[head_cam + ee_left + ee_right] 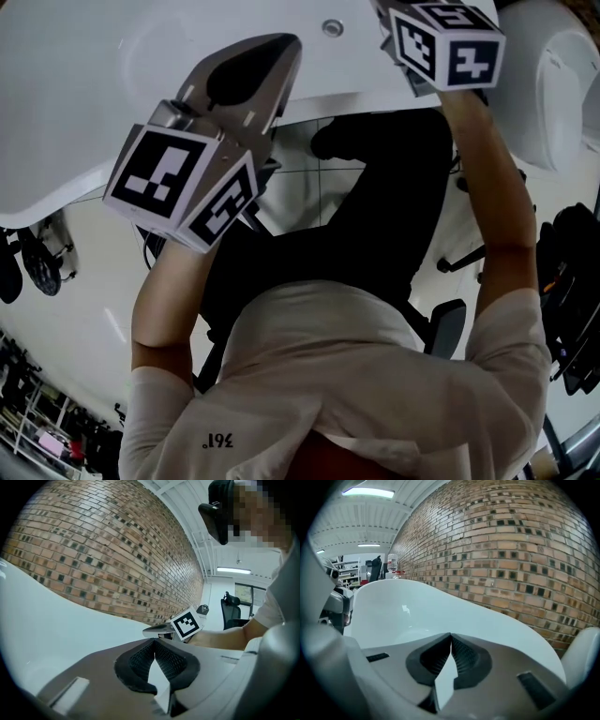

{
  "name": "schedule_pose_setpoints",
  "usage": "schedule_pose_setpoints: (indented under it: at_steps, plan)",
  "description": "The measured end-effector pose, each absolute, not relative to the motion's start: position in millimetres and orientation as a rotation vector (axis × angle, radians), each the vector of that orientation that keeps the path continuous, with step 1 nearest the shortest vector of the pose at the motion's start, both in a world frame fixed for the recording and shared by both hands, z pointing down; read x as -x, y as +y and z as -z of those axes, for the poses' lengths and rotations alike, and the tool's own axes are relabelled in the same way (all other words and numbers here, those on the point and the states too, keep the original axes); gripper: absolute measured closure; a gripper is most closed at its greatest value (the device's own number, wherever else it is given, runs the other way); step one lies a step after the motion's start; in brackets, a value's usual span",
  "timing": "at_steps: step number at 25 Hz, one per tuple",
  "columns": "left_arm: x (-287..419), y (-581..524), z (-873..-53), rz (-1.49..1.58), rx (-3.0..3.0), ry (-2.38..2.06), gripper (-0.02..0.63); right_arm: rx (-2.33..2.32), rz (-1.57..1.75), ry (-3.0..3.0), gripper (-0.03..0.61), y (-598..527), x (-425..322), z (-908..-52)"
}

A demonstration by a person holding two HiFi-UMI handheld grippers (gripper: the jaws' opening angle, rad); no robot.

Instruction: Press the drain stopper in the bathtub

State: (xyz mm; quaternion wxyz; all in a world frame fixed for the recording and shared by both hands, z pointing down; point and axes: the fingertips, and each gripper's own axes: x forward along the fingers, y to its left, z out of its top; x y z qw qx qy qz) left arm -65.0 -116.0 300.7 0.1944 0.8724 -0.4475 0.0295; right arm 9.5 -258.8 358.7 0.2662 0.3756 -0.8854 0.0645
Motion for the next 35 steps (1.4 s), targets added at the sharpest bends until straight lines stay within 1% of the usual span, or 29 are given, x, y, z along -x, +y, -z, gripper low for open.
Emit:
schedule_pose_setpoints:
  at_steps: [7,24,31,35]
  plan:
    - [66,-153,-311,-0.137,-2.456,-1.266,0.609,-1.038,-0.218,-2.320,0.563,-308,-7,-394]
    - [61,-237,-371,-0.294,-2.415,-1.198,0.609,-0.904,-0.389,-2.015,0.563,-387,-7,-563]
    - [67,-261,-409,-0.373,-2.346,-1.197,0.609,-0.823,-0.542,-1.951,0.563,-399,-4,-636]
    - [73,-269,-430,-0.425,-2.309,-1.172,0.609,-0.863,-0.569,-1.833,0.563,-403,-23,-671]
